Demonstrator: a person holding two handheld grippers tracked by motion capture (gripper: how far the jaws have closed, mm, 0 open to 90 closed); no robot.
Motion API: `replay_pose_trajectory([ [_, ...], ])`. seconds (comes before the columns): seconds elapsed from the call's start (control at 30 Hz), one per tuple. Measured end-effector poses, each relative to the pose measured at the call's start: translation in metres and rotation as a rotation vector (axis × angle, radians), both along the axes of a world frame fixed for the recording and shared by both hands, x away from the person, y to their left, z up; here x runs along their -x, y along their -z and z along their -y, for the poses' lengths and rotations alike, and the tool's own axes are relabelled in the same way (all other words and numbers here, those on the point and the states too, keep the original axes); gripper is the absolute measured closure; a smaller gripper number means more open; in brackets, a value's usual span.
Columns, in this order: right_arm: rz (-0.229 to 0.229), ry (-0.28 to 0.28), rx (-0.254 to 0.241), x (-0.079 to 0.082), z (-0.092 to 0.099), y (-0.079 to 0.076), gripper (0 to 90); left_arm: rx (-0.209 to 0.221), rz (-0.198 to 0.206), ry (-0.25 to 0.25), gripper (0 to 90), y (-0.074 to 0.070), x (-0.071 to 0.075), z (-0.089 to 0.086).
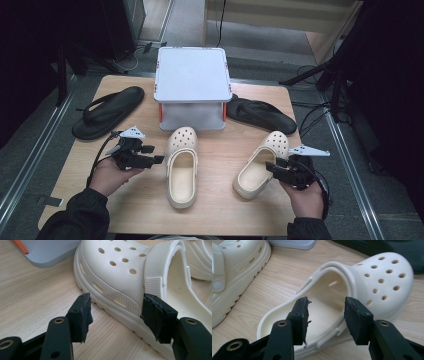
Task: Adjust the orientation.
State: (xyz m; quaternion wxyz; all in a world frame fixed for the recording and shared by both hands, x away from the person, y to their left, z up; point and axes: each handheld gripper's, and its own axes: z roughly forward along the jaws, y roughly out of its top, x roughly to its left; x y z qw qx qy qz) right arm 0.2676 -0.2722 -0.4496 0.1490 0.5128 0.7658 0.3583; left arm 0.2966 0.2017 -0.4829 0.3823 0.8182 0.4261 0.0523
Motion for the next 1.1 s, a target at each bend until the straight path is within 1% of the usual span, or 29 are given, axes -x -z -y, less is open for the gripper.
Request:
replay_pose_trajectory([
  [0.13,-0.011,0.033,0.000,-0.001,0.005,0.000,54.5,-0.004,-0.003,0.000,41.2,0.000,0.000,0.000],
  [0.17,-0.015,0.044,0.003,-0.001,0.007,0.001,53.6,-0.004,-0.004,0.002,41.2,0.000,0.000,0.000],
  [0.2,-0.024,0.072,0.016,-0.004,0.009,0.004,51.4,-0.006,-0.004,0.005,41.2,0.001,0.000,0.000],
  [0.23,-0.024,0.072,0.016,-0.004,0.009,0.004,51.4,-0.007,-0.005,0.006,41.2,0.001,0.000,0.000],
  [0.3,-0.039,0.093,0.024,-0.007,0.010,0.007,49.0,-0.006,-0.005,0.006,41.2,0.001,-0.001,0.001],
  [0.33,-0.055,0.119,0.010,-0.010,0.011,0.012,47.3,-0.009,-0.004,0.005,41.2,0.002,-0.001,0.001],
  [0.37,-0.055,0.119,0.010,-0.010,0.011,0.012,47.3,-0.010,-0.007,0.008,41.2,0.002,-0.002,0.001],
  [0.4,-0.069,0.131,0.000,-0.013,0.010,0.015,46.4,-0.009,-0.006,0.009,41.2,0.002,-0.002,0.002],
  [0.53,-0.091,0.142,0.002,-0.019,0.007,0.021,45.9,-0.018,-0.004,0.012,41.2,0.002,-0.001,0.002],
  [0.6,-0.090,0.143,0.005,-0.020,0.006,0.022,46.0,-0.017,-0.005,0.013,41.2,0.002,-0.002,0.002],
  [0.7,-0.091,0.171,0.017,-0.023,0.003,0.023,45.8,-0.015,-0.007,0.008,41.2,0.003,-0.002,0.002],
  [0.77,-0.091,0.194,0.011,-0.025,0.004,0.024,45.9,-0.014,-0.008,0.009,41.2,0.003,-0.002,0.001],
  [0.97,-0.086,0.213,0.041,-0.028,0.002,0.025,45.9,-0.018,-0.009,0.008,41.2,0.003,-0.001,0.002],
  [1.07,-0.078,0.215,0.036,-0.031,0.002,0.026,46.8,-0.014,-0.009,0.007,41.2,0.004,-0.002,0.003],
  [1.1,-0.073,0.221,0.042,-0.032,0.001,0.026,47.3,-0.015,-0.009,0.008,41.2,0.004,-0.002,0.003],
])
